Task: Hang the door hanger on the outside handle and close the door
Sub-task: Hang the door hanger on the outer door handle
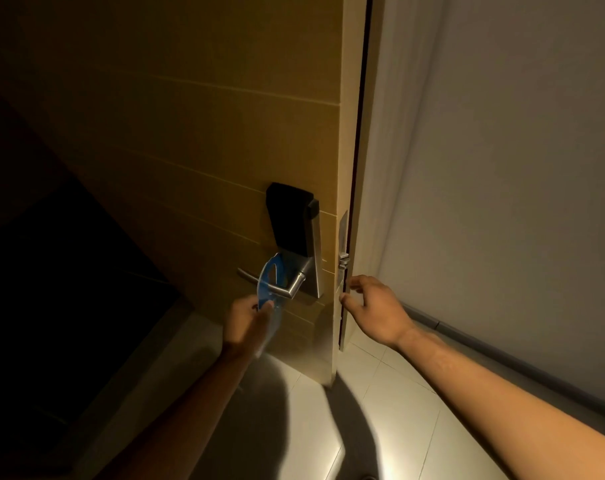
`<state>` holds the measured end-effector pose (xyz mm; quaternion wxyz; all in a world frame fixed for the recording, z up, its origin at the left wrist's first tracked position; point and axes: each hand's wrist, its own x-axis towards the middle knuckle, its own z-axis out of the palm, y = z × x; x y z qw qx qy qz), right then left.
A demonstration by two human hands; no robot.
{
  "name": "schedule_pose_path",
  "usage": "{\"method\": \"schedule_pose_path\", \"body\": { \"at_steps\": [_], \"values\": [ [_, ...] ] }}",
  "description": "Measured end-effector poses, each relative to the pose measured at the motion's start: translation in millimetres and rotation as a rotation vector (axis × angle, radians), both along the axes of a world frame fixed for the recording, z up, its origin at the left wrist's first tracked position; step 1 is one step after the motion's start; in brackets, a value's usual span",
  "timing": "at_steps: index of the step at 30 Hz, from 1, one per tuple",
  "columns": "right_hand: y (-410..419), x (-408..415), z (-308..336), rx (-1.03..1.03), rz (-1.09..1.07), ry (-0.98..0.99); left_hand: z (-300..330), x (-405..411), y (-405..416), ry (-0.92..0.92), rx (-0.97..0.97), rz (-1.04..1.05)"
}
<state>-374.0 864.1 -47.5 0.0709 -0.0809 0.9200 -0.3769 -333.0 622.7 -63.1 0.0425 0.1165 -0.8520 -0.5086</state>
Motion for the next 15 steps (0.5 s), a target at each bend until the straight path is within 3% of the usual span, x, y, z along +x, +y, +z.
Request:
{"method": "schedule_pose_path", "body": {
  "at_steps": [6,9,12,15],
  "values": [
    [-12,10,1,-0.031,0.066,-0.020,5,11,35,-0.058,-0.244,-0.009],
    [-18,16,3,-0.059,0.111,-0.073,15,22,52,0.038,-0.441,-0.234],
    [-25,21,2,-0.073,0.195,-0.139,20,24,64,-0.049,-0.404,-0.084],
    [-31,26,-2,-0.093,0.271,-0.187,12,25,76,-0.035,-0.501,-0.019]
  ]
}}
